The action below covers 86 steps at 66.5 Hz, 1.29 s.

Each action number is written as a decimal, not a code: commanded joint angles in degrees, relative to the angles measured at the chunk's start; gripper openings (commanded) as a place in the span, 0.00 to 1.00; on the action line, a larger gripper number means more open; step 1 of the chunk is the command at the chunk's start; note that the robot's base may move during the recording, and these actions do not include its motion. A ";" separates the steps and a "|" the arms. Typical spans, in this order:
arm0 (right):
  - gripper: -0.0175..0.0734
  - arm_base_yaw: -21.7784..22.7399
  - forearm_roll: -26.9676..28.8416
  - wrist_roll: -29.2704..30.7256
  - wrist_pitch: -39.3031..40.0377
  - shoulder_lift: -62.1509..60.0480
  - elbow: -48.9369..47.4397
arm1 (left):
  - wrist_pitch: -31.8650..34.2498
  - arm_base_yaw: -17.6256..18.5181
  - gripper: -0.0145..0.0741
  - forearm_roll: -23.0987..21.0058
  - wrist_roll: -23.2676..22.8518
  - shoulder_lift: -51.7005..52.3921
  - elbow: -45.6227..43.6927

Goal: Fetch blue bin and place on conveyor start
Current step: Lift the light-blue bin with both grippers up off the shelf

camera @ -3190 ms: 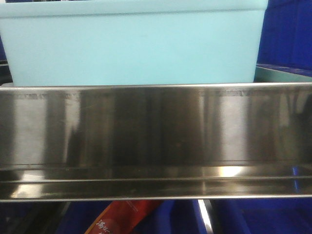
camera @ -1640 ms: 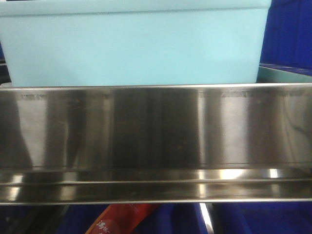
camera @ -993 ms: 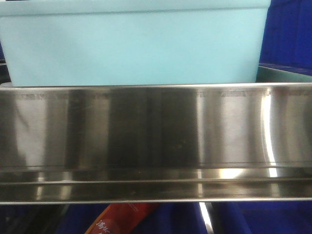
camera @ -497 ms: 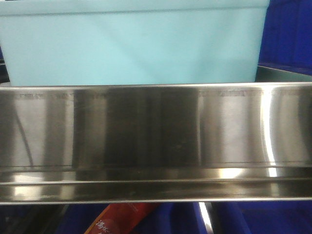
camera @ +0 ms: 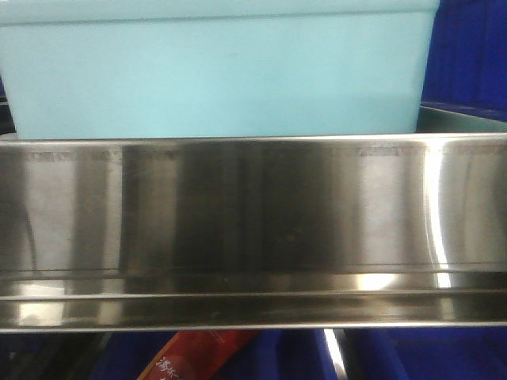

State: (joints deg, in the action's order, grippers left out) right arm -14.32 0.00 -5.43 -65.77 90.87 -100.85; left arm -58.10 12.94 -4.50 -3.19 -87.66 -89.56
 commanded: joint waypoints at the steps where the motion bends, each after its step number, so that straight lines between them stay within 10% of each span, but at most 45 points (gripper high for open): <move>1: 0.81 0.05 -0.71 -0.73 -0.07 3.25 -0.52 | -0.77 -0.22 0.76 1.02 -0.47 -2.26 -0.48; 28: 0.74 0.05 2.82 -0.73 1.33 13.18 -0.52 | -1.17 -0.22 0.76 1.67 -0.47 -9.31 -0.48; 40: 0.27 -0.05 2.82 -0.73 1.10 13.37 -0.52 | -1.77 -0.22 0.53 1.67 -0.47 -9.19 -0.38; 47: 0.01 -0.05 2.82 -0.73 1.10 13.37 -0.52 | -1.88 -0.22 0.20 2.42 -0.47 -9.19 -0.38; 51: 0.03 -0.05 2.82 -0.73 1.10 13.37 -0.52 | -1.98 -0.22 0.04 2.71 -0.47 -9.19 -0.38; 86: 0.02 -0.14 2.82 -0.73 0.18 6.54 -0.52 | -2.37 -0.22 0.04 3.21 -0.47 -1.73 -0.38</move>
State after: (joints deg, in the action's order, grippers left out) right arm -14.43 4.29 -7.06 -65.83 101.36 -100.96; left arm -61.07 12.86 -1.70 -4.24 -93.59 -89.56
